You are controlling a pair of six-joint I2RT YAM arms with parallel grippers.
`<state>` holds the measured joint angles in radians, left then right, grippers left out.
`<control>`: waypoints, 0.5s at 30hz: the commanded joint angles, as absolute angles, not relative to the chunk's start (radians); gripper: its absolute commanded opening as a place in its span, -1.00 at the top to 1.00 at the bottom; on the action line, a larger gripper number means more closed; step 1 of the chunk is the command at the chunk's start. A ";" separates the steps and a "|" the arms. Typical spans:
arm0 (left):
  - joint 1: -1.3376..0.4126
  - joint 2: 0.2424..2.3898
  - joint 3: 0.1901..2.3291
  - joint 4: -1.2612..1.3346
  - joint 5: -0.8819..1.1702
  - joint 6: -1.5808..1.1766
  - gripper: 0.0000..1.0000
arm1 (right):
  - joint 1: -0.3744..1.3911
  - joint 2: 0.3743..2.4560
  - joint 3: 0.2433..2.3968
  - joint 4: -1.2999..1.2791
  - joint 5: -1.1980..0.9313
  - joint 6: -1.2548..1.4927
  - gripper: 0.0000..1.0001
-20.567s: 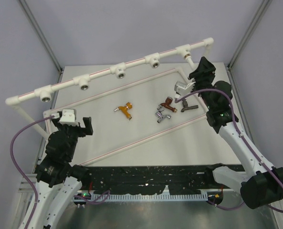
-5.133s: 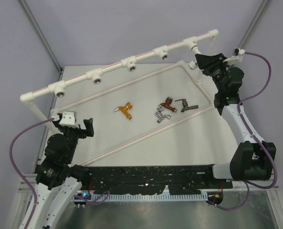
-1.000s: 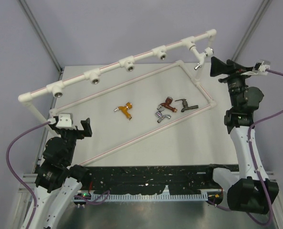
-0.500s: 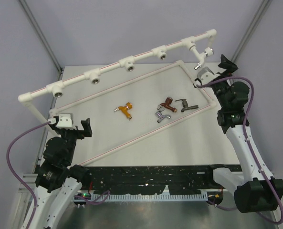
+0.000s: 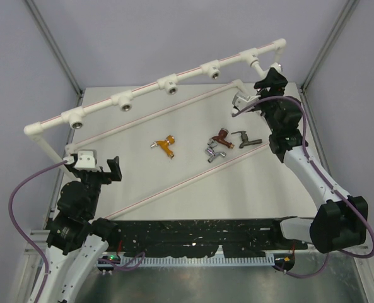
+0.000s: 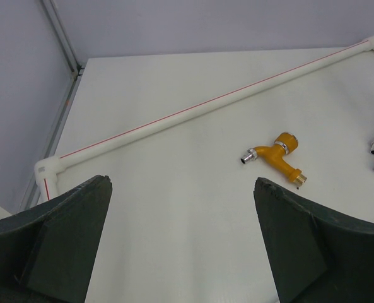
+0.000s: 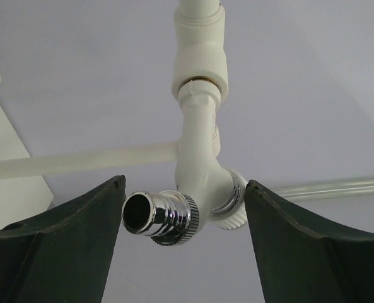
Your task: Install the water faucets
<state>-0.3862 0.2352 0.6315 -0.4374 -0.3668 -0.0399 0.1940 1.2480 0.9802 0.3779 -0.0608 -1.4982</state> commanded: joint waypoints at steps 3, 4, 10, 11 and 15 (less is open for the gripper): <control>-0.390 0.232 0.629 -0.377 -0.365 -0.028 -0.99 | 0.198 1.258 1.049 0.491 -0.034 -1.311 -0.26; -0.390 0.230 0.627 -0.376 -0.365 -0.029 -0.99 | 0.198 1.253 1.051 0.491 -0.040 -1.266 -0.09; -0.390 0.232 0.627 -0.376 -0.357 -0.031 -0.99 | 0.198 1.235 1.124 0.434 -0.081 -0.674 0.78; -0.390 0.230 0.626 -0.376 -0.359 -0.029 -0.99 | 0.193 1.230 1.140 0.430 -0.078 -0.509 0.85; -0.390 0.232 0.627 -0.376 -0.359 -0.029 -0.99 | 0.135 1.220 1.147 0.451 -0.155 0.073 0.90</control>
